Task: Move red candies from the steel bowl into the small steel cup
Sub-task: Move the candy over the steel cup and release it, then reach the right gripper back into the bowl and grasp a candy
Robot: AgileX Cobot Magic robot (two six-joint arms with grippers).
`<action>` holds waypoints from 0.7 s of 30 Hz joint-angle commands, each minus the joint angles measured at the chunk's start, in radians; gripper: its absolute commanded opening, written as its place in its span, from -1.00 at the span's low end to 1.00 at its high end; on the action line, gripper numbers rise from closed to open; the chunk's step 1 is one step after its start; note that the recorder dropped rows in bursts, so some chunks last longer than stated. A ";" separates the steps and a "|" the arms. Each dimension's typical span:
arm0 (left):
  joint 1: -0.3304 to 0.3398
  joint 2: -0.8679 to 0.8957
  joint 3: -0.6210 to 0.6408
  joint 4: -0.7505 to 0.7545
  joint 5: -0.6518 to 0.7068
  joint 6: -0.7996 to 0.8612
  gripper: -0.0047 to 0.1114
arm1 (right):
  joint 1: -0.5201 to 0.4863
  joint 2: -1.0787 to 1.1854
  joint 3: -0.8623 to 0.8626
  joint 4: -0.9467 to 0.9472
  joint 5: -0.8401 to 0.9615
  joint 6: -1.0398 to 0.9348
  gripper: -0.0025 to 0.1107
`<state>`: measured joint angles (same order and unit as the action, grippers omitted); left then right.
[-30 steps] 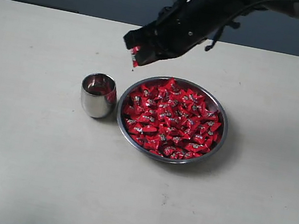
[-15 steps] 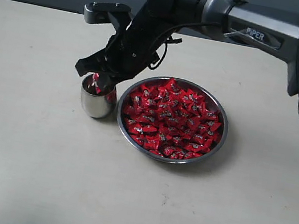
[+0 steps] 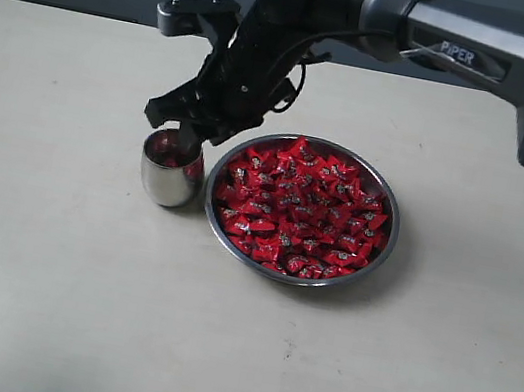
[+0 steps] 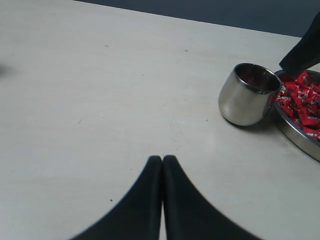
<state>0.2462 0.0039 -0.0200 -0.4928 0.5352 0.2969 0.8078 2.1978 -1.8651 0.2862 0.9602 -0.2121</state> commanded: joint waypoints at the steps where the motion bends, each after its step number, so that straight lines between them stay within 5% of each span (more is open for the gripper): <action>1: 0.002 -0.004 0.000 0.000 -0.009 -0.002 -0.91 | -0.043 -0.059 -0.007 -0.072 0.075 0.029 -0.27; 9: 0.002 -0.004 0.000 0.000 -0.009 -0.002 -0.91 | -0.182 -0.115 0.037 -0.083 0.169 0.033 -0.27; 21: 0.002 -0.004 0.000 0.000 -0.009 -0.002 -0.91 | -0.331 -0.299 0.472 -0.066 -0.051 -0.041 -0.27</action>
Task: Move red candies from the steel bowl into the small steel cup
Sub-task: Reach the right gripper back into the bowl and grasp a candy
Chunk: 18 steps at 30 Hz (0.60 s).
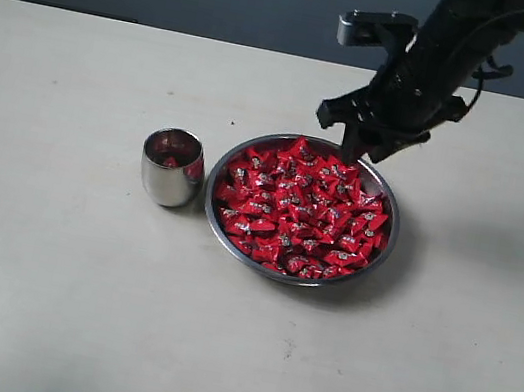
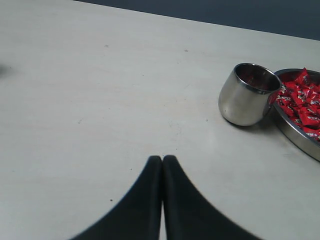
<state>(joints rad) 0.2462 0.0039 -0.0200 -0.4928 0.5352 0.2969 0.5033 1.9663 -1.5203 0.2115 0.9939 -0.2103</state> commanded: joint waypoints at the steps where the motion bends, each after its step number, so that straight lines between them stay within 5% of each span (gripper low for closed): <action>1: 0.002 -0.004 0.000 0.000 -0.009 -0.002 -0.91 | -0.035 -0.084 0.164 0.013 -0.109 -0.054 -0.27; 18: 0.002 -0.004 0.000 0.000 -0.009 -0.002 -0.91 | -0.038 -0.125 0.349 0.272 -0.297 -0.279 -0.27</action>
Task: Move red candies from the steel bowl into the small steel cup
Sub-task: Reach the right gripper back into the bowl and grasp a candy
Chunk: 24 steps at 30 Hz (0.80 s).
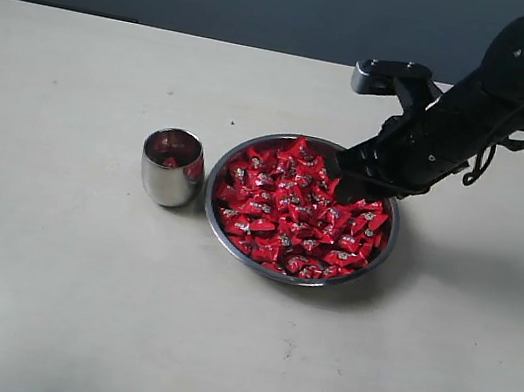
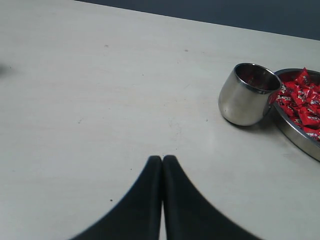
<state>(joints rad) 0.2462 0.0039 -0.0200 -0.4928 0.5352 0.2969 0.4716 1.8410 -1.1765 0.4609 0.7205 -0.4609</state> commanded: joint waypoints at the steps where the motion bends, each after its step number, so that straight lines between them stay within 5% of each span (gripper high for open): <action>1: 0.002 -0.004 0.000 0.000 -0.009 -0.002 -0.91 | -0.006 0.006 0.006 0.023 -0.029 -0.029 -0.27; 7: 0.002 -0.004 0.000 0.000 -0.009 -0.002 -0.91 | -0.002 0.070 0.006 0.162 -0.055 -0.107 -0.27; 24: 0.002 -0.004 0.000 0.000 -0.013 -0.002 -0.91 | 0.008 0.230 -0.083 0.111 -0.119 -0.115 -0.27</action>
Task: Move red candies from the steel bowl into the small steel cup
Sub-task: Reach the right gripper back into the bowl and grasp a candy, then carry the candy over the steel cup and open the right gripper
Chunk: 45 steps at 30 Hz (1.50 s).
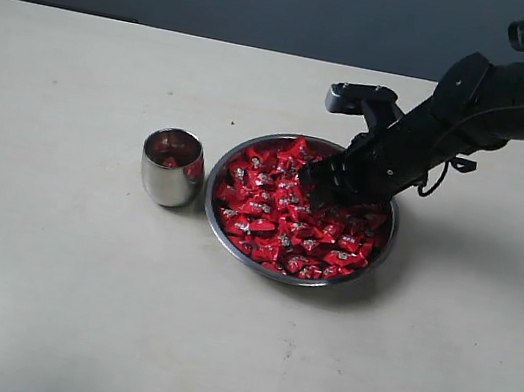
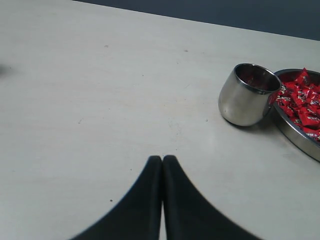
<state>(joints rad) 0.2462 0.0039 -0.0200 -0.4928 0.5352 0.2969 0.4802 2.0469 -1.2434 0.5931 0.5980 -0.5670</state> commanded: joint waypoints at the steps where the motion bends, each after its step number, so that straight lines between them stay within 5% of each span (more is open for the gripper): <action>1: 0.002 -0.004 0.000 0.000 -0.013 -0.002 -0.91 | -0.001 0.031 -0.016 -0.024 0.010 -0.009 -0.27; 6: 0.002 -0.004 0.000 0.000 -0.013 -0.002 -0.91 | -0.001 0.034 -0.018 -0.028 0.046 -0.009 -0.40; 10: 0.002 -0.004 0.000 0.000 -0.013 -0.002 -0.91 | -0.001 0.016 -0.018 -0.046 0.056 -0.009 -0.98; 18: 0.002 -0.004 0.000 0.000 -0.013 -0.002 -0.91 | -0.001 -0.102 -0.018 -0.064 0.080 0.000 -0.95; 24: 0.002 -0.004 0.002 0.000 -0.018 -0.002 -0.91 | 0.026 -0.142 -0.091 0.257 0.156 -0.114 -0.95; 34: 0.002 -0.004 0.002 0.000 -0.018 -0.002 -0.91 | 0.235 0.061 -0.436 0.136 0.150 -0.108 -0.95; 45: 0.002 -0.004 0.002 0.000 -0.018 -0.002 -0.91 | 0.269 0.204 -0.559 0.024 0.134 -0.025 -0.95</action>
<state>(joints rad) 0.2462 0.0039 -0.0200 -0.4928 0.5249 0.2969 0.7486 2.2374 -1.7938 0.6309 0.7384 -0.5985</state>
